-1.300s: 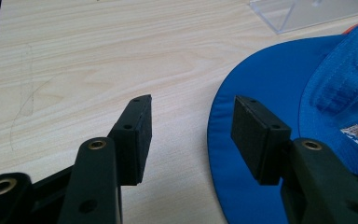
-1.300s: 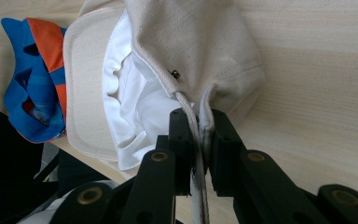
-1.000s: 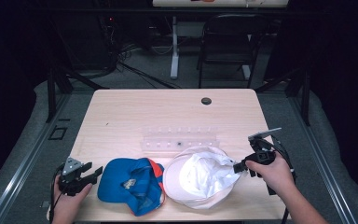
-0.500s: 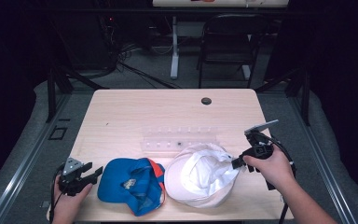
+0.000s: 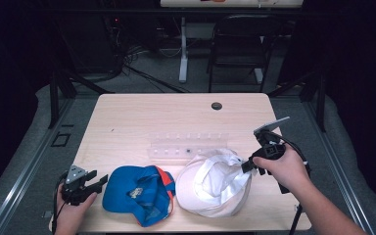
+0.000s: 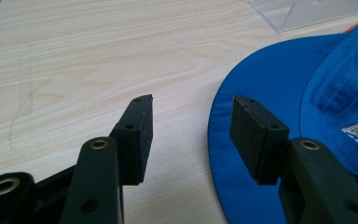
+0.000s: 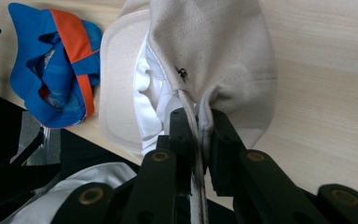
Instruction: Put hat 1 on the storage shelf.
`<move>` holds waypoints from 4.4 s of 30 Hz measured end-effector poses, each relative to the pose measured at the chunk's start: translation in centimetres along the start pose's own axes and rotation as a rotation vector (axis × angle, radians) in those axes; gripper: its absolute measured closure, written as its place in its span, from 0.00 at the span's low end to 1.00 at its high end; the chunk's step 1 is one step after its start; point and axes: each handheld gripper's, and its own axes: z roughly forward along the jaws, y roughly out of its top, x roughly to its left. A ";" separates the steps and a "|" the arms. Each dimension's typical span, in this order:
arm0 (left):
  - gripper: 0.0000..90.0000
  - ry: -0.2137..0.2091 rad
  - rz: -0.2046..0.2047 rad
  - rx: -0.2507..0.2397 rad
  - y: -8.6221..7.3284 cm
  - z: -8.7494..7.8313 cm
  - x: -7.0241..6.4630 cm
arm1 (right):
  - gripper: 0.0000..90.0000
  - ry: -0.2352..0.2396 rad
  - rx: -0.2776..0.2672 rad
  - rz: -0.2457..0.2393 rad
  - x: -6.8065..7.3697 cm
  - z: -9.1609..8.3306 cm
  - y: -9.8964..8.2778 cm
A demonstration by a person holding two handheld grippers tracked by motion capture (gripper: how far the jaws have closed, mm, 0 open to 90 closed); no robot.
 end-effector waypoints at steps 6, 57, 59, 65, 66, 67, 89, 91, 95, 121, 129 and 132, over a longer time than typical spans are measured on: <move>0.55 -0.001 0.000 0.000 0.0 0.0 0.0 | 0.91 0.000 0.026 -0.003 0.9 -0.6 0.2; 0.55 0.007 0.002 -0.010 0.0 -0.1 0.0 | 0.91 0.507 0.023 0.102 2.7 -2.9 1.2; 0.55 0.006 0.002 -0.010 0.0 -0.1 0.0 | 0.91 0.517 0.013 0.107 3.0 -3.1 1.2; 0.55 0.005 0.002 -0.008 0.0 -0.1 0.0 | 0.91 0.541 -0.026 0.099 3.6 -4.1 1.4; 0.55 0.005 0.002 -0.009 0.0 -0.1 0.0 | 0.91 0.544 -0.029 0.090 3.6 -4.4 1.5; 0.55 0.005 0.002 -0.010 0.0 -0.1 0.0 | 0.91 0.544 -0.029 0.090 3.6 -4.4 1.5; 0.55 -0.001 0.000 -0.010 0.0 -0.1 0.0 | 0.91 0.597 -0.122 0.103 6.5 -7.1 5.3; 0.55 -0.005 0.001 -0.005 0.1 -0.1 0.1 | 0.91 0.598 -0.130 0.105 7.1 -7.3 6.0; 0.55 -0.005 0.002 -0.002 0.1 -0.1 0.1 | 0.91 0.600 -0.138 0.107 7.7 -7.3 6.7; 0.55 -0.014 0.007 -0.013 0.2 0.0 0.1 | 0.91 0.593 -0.181 0.146 11.7 -4.4 12.7; 0.56 -0.033 0.027 -0.028 1.0 -0.1 -0.8 | 0.91 0.592 -0.202 0.170 11.9 -3.6 13.9; 0.56 -0.051 0.056 -0.047 2.0 -0.4 -1.8 | 0.91 0.583 -0.205 0.174 12.0 -3.3 14.2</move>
